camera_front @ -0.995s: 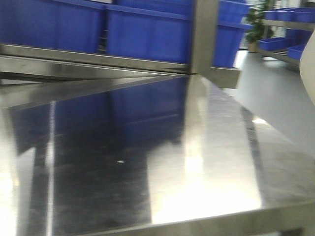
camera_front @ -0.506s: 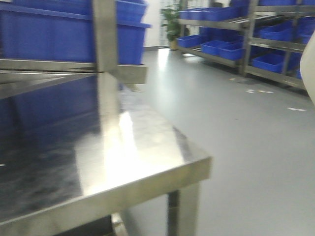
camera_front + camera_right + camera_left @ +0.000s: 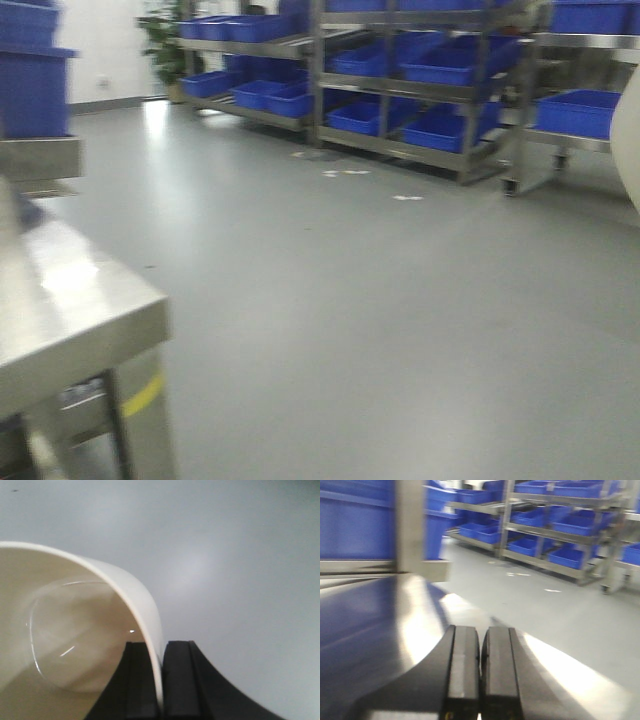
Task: Move white bin to right shelf second layer
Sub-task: 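Drive the base away from the table holding the white bin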
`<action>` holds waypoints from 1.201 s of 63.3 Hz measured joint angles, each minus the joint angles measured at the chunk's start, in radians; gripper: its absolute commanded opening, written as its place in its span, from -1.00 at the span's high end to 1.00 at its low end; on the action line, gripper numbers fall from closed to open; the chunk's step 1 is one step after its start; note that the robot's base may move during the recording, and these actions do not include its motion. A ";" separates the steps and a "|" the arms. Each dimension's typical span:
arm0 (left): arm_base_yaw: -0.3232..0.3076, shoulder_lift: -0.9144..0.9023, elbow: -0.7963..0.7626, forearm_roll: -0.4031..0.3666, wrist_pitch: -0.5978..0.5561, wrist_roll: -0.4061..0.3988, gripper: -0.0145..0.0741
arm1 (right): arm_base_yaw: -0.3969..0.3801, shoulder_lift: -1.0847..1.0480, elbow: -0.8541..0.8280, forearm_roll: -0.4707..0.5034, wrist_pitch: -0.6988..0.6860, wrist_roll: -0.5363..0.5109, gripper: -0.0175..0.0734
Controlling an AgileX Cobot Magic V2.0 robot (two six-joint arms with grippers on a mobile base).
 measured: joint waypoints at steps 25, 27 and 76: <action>0.000 0.000 0.000 0.000 0.000 0.000 0.48 | 0.000 0.000 0.000 0.000 0.000 0.000 0.51; 0.000 0.000 0.000 0.000 0.000 0.000 0.48 | 0.000 0.000 0.000 0.000 0.000 0.000 0.51; 0.000 0.000 0.000 0.000 0.000 0.000 0.48 | 0.000 0.000 0.000 0.000 0.002 0.000 0.51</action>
